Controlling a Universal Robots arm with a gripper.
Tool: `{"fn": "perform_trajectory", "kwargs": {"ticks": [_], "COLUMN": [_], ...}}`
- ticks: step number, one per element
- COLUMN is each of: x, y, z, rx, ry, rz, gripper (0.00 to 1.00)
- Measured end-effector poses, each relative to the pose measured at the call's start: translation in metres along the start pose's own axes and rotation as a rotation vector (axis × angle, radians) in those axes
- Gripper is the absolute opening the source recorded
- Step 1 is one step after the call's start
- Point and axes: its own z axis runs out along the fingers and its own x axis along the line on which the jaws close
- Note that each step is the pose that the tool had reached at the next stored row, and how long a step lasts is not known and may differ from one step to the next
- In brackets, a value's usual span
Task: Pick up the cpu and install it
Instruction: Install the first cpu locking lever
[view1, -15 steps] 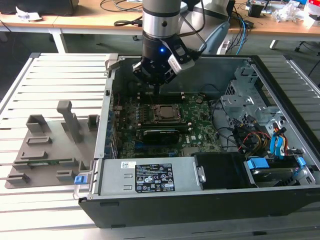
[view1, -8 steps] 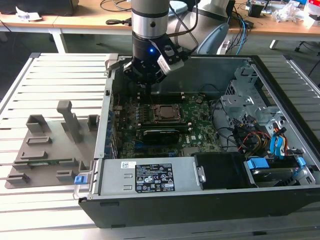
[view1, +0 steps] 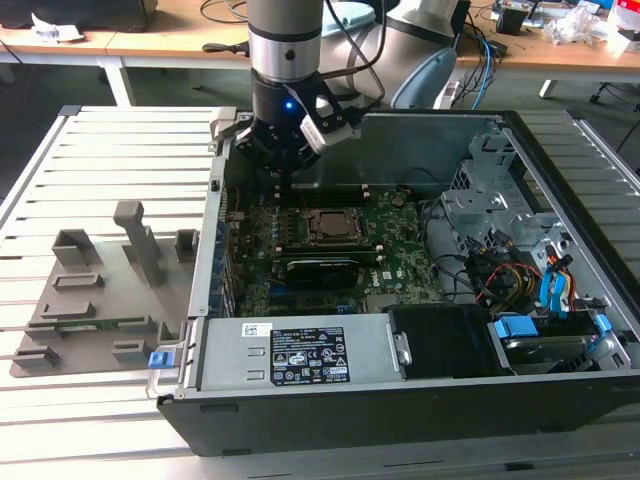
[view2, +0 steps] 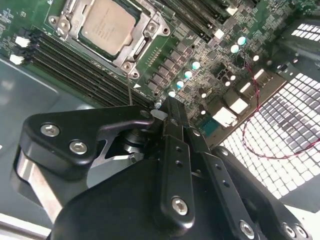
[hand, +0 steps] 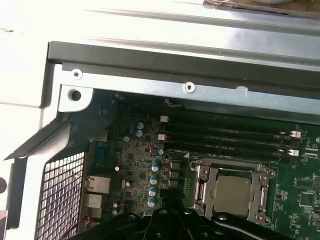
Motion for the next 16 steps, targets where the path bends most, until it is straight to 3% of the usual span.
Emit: {"fn": "perform_trajectory", "kwargs": {"ticks": [1,4,6,11,16], "x": [-0.0001,-0.0016,-0.0054,-0.011,-0.0212], "y": [0.0019,0.0174,0.0218,0.0224,0.0213], "z": [0.0018,0.008,0.0098,0.0105,0.0107], "rx": [-0.0005,-0.0005,-0.0005,-0.0003,0.0], "ry": [-0.0002,-0.0002,-0.0001,-0.0001,-0.0001], "rz": [0.0,0.0,0.0,0.0,0.0], "gripper": [0.11,0.11,0.11,0.11,0.11]}}
